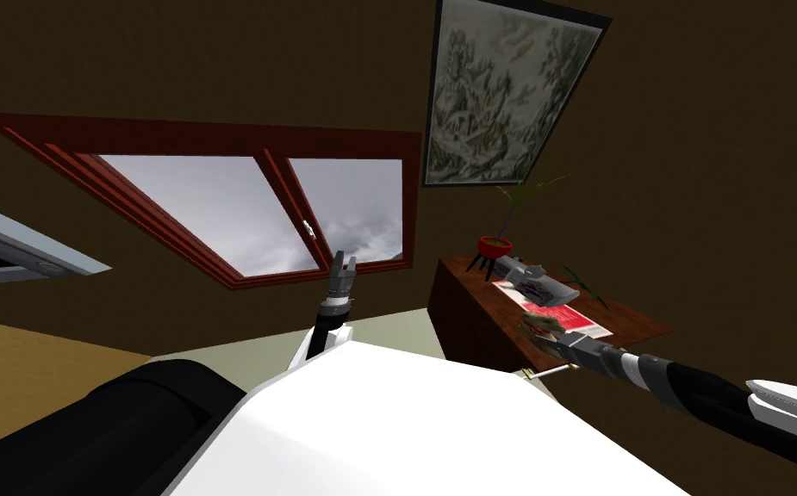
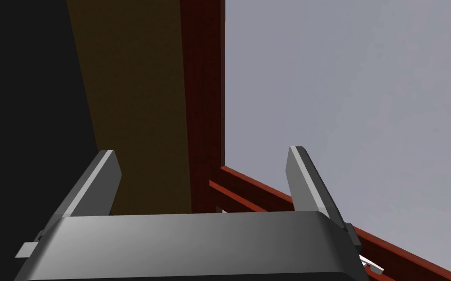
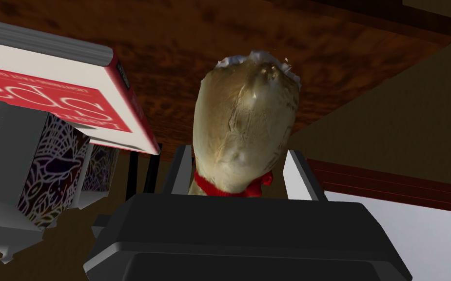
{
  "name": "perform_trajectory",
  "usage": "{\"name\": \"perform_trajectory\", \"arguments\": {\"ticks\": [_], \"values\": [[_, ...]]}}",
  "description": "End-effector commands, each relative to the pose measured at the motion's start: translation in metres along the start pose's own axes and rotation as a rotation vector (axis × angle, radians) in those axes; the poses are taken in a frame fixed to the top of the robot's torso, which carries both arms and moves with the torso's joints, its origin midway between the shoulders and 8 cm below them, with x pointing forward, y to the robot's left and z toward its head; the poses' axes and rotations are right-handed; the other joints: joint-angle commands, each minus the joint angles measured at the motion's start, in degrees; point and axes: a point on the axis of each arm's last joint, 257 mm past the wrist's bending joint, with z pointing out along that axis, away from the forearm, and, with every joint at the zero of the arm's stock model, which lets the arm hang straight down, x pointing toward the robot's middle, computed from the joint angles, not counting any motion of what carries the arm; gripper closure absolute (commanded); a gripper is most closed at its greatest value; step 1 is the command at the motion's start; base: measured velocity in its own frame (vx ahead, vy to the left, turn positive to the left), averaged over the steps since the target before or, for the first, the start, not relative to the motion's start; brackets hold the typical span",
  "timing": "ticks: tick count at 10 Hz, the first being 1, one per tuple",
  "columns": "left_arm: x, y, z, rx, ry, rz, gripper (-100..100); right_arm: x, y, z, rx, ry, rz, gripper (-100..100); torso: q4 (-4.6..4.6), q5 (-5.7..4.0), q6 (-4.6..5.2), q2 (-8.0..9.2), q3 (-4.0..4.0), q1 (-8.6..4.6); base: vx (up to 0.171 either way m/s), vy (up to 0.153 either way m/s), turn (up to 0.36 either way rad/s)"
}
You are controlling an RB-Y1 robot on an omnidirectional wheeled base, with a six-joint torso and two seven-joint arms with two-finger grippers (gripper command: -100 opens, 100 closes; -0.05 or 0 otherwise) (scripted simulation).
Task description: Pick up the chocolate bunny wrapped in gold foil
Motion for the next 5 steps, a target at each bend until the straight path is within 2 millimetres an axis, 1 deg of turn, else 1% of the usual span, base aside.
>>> {"name": "perform_trajectory", "arguments": {"ticks": [1,3,4,5], "values": [[0.0000,0.0000,0.0000,0.000,0.000,0.000,0,-0.0064,-0.0024,0.0023,0.008,0.001,0.007,100,0.00,0.00,0.00,0.00,0.00,0.00,-0.074,-0.031,0.058],[0.0000,0.0000,0.0000,0.000,0.000,0.000,0,-0.0140,-0.0055,0.0044,0.019,0.001,0.013,100,0.03,0.02,0.01,0.09,0.06,0.00,-0.082,-0.020,0.058],[0.0000,0.0000,0.0000,0.000,0.000,0.000,0,-0.0118,-0.0043,0.0032,0.014,0.001,0.008,100,0.04,0.03,0.01,0.12,0.08,0.06,-0.038,-0.003,0.018],[0.0000,0.0000,0.0000,0.000,0.000,0.000,0,-0.0124,-0.0048,0.0034,0.016,0.001,0.011,0,0.02,0.04,0.06,0.02,0.03,0.09,-0.006,-0.001,-0.004]]}}
